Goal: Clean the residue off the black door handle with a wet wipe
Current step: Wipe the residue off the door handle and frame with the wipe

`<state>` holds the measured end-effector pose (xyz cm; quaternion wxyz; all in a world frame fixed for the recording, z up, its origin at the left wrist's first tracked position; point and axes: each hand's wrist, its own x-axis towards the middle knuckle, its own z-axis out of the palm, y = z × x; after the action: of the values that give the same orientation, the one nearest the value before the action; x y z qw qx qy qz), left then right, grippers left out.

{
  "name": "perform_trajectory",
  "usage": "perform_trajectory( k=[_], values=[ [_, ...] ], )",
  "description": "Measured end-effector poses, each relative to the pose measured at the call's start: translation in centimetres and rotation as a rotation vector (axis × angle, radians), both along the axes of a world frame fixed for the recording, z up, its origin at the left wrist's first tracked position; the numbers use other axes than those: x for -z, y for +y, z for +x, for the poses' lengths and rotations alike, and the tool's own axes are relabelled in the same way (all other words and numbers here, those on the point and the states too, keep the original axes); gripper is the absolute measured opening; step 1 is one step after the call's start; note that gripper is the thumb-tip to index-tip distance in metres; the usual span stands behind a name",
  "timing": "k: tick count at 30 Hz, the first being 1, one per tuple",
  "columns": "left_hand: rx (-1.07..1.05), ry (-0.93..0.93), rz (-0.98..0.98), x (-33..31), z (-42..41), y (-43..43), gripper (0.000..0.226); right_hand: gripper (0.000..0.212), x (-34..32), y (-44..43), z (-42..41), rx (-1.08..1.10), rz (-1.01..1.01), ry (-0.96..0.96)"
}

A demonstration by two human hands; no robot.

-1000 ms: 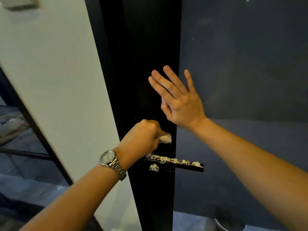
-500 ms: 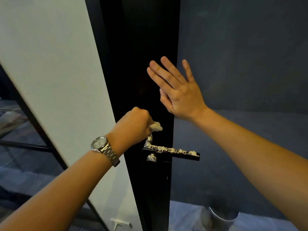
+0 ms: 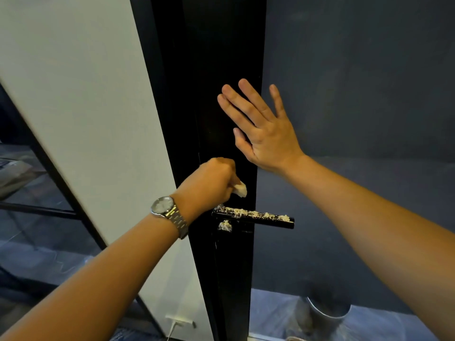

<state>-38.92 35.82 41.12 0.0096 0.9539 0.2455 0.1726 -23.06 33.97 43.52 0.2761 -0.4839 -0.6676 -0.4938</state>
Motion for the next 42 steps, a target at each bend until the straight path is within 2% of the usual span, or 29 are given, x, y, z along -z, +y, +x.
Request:
perform_trajectory(
  k=[3,7,12,16,22,26,28,32,36,39,42],
  values=[
    [-0.008,0.027,-0.013,0.0,-0.8,0.5,0.024,0.048,0.0,-0.1,0.2,-0.003,-0.007,-0.005],
    [-0.043,-0.041,-0.015,0.2,-2.2,1.8,0.02,0.049,0.0,-0.2,0.2,0.006,-0.001,-0.014],
    [-0.016,0.081,0.065,0.3,0.8,-0.5,0.021,0.049,0.1,-0.2,0.2,0.002,-0.01,-0.002],
    [-0.1,0.04,-0.023,-0.5,-0.4,1.6,0.015,0.048,0.0,-0.5,0.2,0.006,-0.015,-0.006],
    [-0.02,0.165,0.122,0.4,1.8,-1.1,0.022,0.049,-0.1,-0.4,-0.1,0.012,-0.003,-0.004],
    [-0.091,0.06,-0.005,-0.2,-0.5,0.5,0.023,0.048,-0.1,-0.5,0.2,0.026,-0.022,-0.017],
    [-0.087,0.004,-0.009,-0.1,-0.8,0.9,0.021,0.048,-0.1,-0.6,0.1,0.024,-0.022,-0.002],
    [-0.073,0.003,0.012,0.1,0.5,0.3,0.022,0.049,-0.1,-0.5,-0.1,0.022,-0.036,0.01],
    [-0.056,-0.106,-0.079,-0.1,-1.9,1.7,0.017,0.048,-0.1,-0.6,0.0,0.033,-0.047,0.005],
    [-0.016,-0.15,-0.046,0.8,-2.6,1.8,0.014,0.048,0.2,-0.4,-0.3,0.022,-0.033,0.025],
    [0.026,-0.113,-0.006,1.0,-1.5,1.2,0.017,0.048,0.4,-0.2,-0.5,0.01,-0.028,0.047]
  ],
)
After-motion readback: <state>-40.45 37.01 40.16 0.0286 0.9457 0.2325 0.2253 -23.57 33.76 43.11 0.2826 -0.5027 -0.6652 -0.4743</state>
